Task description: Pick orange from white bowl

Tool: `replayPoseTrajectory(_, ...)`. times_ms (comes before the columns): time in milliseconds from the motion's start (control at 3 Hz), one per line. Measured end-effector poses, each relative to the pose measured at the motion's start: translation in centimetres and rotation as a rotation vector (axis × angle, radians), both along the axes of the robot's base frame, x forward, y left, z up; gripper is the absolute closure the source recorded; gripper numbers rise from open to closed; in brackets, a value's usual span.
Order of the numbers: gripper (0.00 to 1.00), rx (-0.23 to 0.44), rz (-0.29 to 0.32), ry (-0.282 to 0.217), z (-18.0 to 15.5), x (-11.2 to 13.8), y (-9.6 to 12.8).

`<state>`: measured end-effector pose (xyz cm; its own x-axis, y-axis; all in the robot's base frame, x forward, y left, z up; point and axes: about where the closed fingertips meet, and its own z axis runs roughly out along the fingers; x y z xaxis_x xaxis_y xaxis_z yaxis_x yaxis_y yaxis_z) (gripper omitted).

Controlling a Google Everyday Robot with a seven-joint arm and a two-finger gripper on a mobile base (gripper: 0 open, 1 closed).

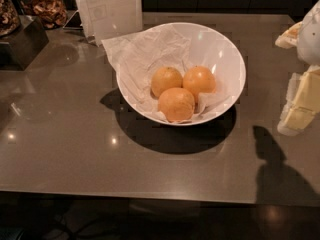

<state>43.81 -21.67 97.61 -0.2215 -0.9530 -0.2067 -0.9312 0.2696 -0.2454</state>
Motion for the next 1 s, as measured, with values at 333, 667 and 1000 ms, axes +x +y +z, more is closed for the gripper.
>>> replayPoseTrajectory(333,0.00,0.000,0.000,0.000,0.0,0.0,0.0)
replayPoseTrajectory(667,0.00,0.033,0.040,-0.003,0.1,1.1,1.2)
replayPoseTrajectory(1000,0.00,0.078,0.140,-0.018,0.5,3.8,4.3)
